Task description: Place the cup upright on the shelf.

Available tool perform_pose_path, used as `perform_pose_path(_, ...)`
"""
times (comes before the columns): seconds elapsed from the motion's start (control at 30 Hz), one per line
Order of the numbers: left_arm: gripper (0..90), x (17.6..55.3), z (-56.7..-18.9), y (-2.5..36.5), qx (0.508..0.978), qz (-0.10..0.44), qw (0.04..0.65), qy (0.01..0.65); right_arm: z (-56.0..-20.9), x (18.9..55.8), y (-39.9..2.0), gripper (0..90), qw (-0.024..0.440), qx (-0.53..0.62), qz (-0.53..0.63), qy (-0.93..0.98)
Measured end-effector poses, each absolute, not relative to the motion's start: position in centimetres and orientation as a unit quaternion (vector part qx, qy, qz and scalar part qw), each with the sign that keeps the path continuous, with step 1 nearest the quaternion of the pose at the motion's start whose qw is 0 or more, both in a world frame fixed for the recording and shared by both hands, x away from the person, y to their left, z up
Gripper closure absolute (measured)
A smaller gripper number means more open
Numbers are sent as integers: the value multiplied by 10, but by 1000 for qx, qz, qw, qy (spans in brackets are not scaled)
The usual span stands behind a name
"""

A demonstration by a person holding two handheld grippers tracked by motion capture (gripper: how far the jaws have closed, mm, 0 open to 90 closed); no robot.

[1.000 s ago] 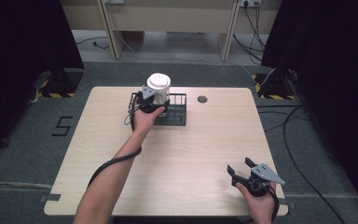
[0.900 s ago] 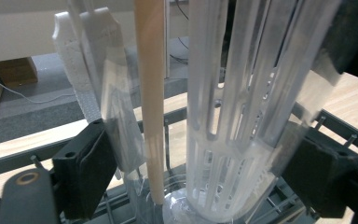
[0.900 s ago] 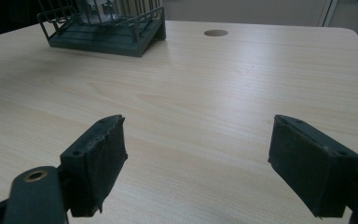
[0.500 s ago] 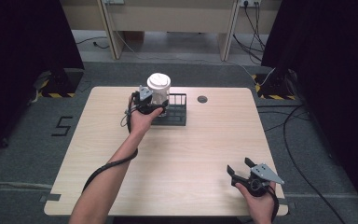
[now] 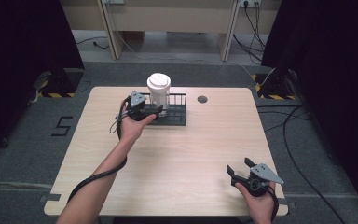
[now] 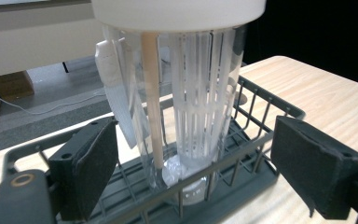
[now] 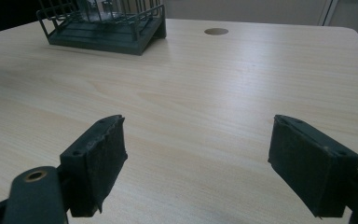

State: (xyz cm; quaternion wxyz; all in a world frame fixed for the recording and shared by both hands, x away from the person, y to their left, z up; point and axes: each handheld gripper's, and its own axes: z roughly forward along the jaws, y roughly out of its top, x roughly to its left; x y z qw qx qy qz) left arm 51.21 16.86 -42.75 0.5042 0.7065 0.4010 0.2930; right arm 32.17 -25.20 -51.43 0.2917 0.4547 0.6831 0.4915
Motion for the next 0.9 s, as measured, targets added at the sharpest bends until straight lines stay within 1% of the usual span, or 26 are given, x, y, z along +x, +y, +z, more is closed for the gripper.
perform_pose_path(0.57,145,467,-433,204,710,290,505,396,-514,322,-251,192,293,454,490,684)
perform_pose_path(0.9,145,450,-435,217,709,294,507,393,-514,322,-251,191,294,455,489,684)
